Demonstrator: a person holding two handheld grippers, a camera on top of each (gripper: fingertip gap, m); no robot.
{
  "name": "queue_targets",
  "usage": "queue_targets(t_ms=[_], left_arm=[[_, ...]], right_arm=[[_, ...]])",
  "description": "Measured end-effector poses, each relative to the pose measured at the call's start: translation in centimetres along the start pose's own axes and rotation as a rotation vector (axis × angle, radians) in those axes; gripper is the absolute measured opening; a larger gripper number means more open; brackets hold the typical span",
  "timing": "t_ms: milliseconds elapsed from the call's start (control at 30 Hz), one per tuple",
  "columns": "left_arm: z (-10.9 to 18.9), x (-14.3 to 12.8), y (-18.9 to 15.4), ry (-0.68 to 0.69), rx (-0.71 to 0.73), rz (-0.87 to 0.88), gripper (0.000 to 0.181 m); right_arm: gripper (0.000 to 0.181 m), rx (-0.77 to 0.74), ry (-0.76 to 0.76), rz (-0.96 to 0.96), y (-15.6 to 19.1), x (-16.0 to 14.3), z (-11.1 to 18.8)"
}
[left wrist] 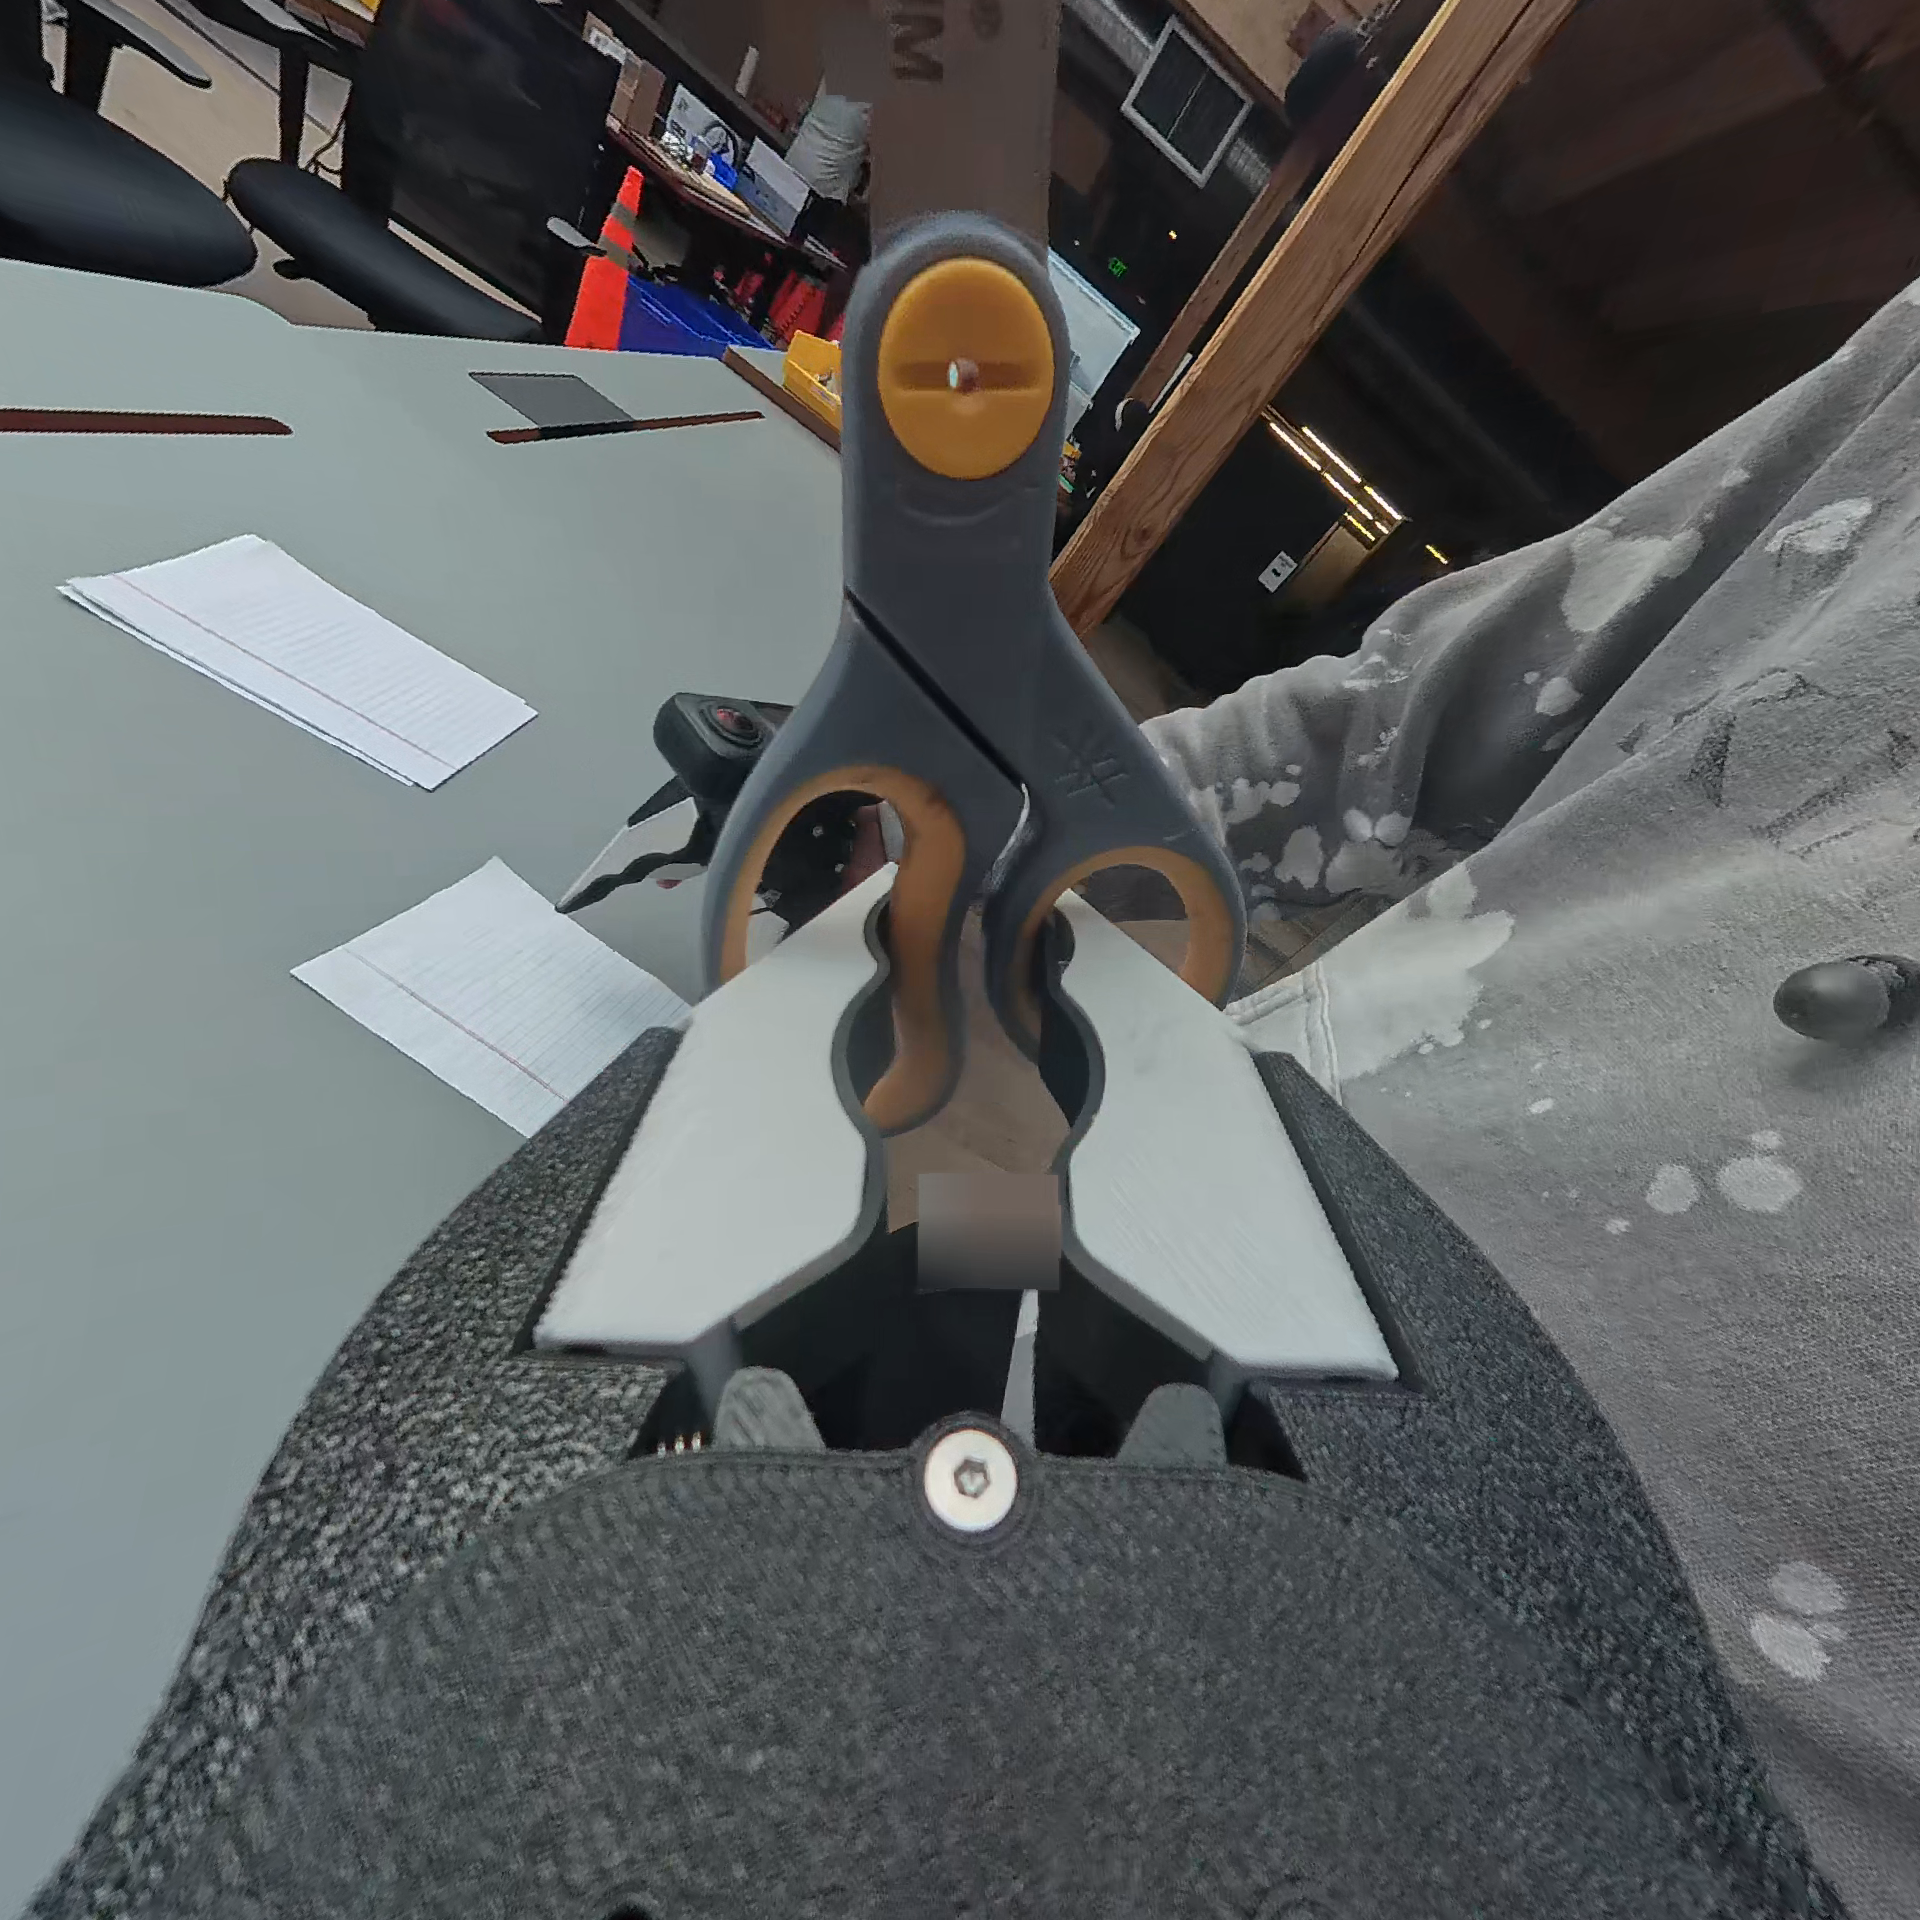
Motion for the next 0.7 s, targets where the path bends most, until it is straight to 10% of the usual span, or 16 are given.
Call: queue_targets(t_ms=[233,433,700], left_arm=[[-0.2,0.2,-1.7,-0.013,-0.008,-0.069,0.020],[-1.5,0.5,-4.8,-0.060,0.006,-0.098,0.020],[-4.0,-0.9,-9.0,-0.173,0.077,-0.104,0.020]], right_arm=[[0.090,-0.229,-0.262,-0.625,2.9,-3.7,2.4],[0.074,-0.230,-0.274,-0.561,2.7,-1.0,-1.2],[0.060,-0.274,-0.228,-0.410,3.7,-4.7,-1.1]])
Point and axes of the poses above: each gripper's, where its closed fingertips meet, z back along the fingers, x out of its top, y = z × x across the jaws, the point moved 6 cm from there along z, back along the fingers, and after that the axes turned 1 degree about -y, right-handed, at the moved point
